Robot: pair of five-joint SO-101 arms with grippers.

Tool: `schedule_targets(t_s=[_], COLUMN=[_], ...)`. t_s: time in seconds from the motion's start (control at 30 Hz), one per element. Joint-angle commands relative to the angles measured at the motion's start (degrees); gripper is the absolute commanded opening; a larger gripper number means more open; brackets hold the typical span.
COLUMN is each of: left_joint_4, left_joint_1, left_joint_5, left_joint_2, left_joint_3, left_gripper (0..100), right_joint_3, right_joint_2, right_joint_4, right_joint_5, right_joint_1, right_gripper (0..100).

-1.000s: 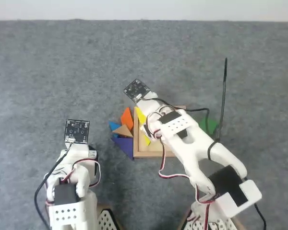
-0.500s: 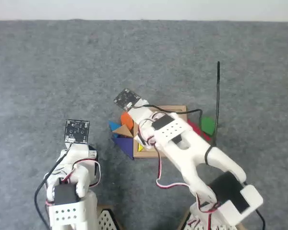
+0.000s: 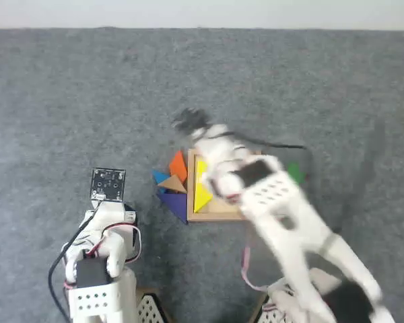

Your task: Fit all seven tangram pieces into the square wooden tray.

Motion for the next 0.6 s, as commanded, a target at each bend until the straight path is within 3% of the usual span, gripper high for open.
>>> schedule_targets(t_s=[0.0,0.13,0.33,0.57], left_joint_4=[0.18,0.18,0.18,0.18], left_joint_1=[-0.26,-0.26,-0.26,-0.26], left_joint_5=[0.44,0.44,0.44,0.44], left_joint_2=[-1.23,-1.23,-1.23,-1.23], left_joint_3=[-0.48,-0.48,-0.48,-0.48], left_gripper=[7,7,7,7], right_joint_3=[0.18,1.41,5.45,8.44], right_joint_2=[-15.52,-15.34,-8.31,3.21], right_joint_4=[12.26,14.99,13.49,6.46], right_joint_5=[0.35,4.92,11.43,8.26], right_joint_1=[13.05,23.52,21.76,22.02], right_gripper=[17.7,17.8,31.4,29.1])
